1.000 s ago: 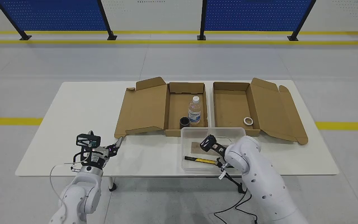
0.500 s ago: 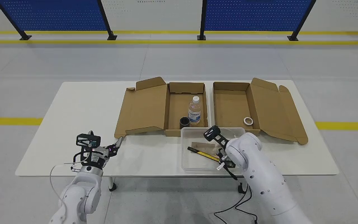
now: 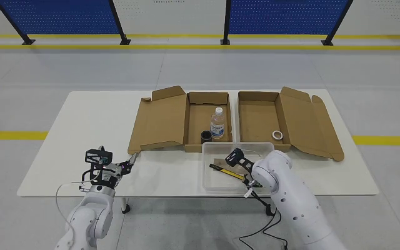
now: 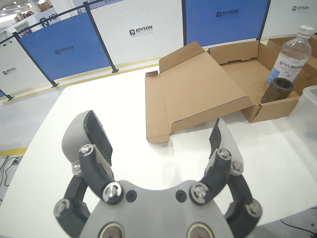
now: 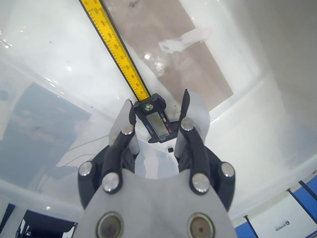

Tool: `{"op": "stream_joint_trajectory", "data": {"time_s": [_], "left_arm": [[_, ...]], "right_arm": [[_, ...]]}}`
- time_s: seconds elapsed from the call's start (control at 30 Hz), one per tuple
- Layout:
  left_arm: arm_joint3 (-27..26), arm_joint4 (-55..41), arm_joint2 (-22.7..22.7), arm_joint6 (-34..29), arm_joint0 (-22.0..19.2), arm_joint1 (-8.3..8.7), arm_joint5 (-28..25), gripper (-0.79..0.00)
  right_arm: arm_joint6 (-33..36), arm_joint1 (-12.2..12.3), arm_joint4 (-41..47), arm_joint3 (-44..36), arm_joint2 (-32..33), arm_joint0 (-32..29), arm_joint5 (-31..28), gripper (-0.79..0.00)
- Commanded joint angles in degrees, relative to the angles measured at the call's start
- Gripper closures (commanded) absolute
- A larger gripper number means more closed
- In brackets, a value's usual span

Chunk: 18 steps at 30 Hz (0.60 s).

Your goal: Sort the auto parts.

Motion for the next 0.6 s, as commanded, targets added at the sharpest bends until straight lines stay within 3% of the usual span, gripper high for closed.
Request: {"op": "stream_joint_trajectory", "data": {"time_s": [0.0, 0.5, 0.57], "left_arm": [[0.0, 0.0, 0.0, 0.0, 0.0, 0.0, 0.0, -0.785], [0.0, 0.0, 0.0, 0.0, 0.0, 0.0, 0.0, -0.785], [0.0, 0.0, 0.0, 0.0, 0.0, 0.0, 0.0, -0.785]], "right_arm": [[-0.4, 0.0, -0.3, 0.8, -0.3, 0.2, 0.4, -0.391], [-5.6, -0.5, -2.5, 3.9, -0.7, 2.1, 8.2, -0.391], [-5.4, -0.6, -2.0, 3.7, -0.9, 2.2, 8.2, -0.419]]}}
